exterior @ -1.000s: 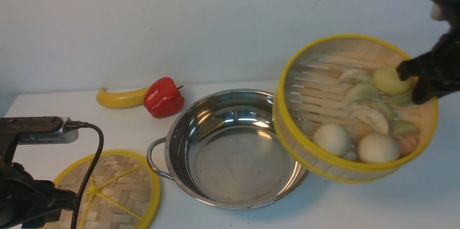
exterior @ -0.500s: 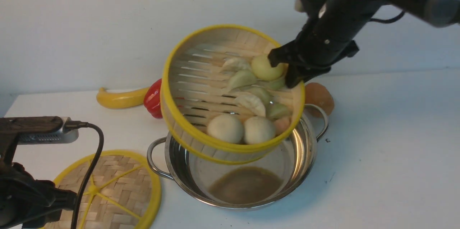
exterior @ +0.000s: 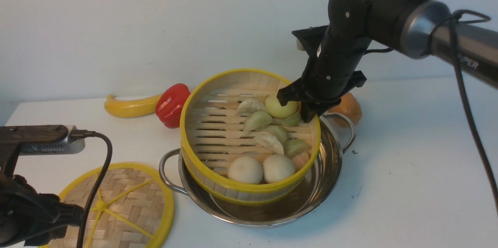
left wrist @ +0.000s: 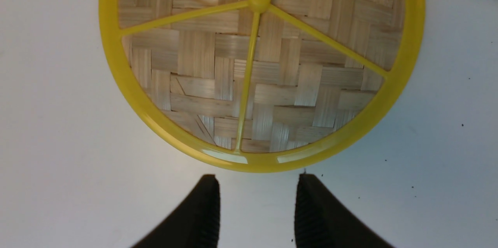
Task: Place the steamer in the pot on the white table, and put the lid on the steamer.
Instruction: 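Place the bamboo steamer basket of food into the steel pot with the right gripper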
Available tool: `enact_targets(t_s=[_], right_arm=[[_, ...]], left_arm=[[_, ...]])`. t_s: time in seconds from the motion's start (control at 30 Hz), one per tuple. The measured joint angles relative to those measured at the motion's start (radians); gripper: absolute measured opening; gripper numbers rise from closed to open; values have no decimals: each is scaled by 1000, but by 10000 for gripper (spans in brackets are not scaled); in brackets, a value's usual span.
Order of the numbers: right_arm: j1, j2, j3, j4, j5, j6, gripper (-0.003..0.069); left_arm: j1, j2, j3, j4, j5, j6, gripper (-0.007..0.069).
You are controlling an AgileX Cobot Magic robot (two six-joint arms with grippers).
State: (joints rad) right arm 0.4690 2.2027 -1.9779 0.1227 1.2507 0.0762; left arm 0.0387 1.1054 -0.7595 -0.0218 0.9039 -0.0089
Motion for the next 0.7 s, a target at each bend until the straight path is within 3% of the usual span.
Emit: enact_targets(t_s=[0.7], right_arm=[[-1, 86, -3, -46, -4, 3, 51]], left_arm=[[0, 0, 0, 0, -12, 0, 262]])
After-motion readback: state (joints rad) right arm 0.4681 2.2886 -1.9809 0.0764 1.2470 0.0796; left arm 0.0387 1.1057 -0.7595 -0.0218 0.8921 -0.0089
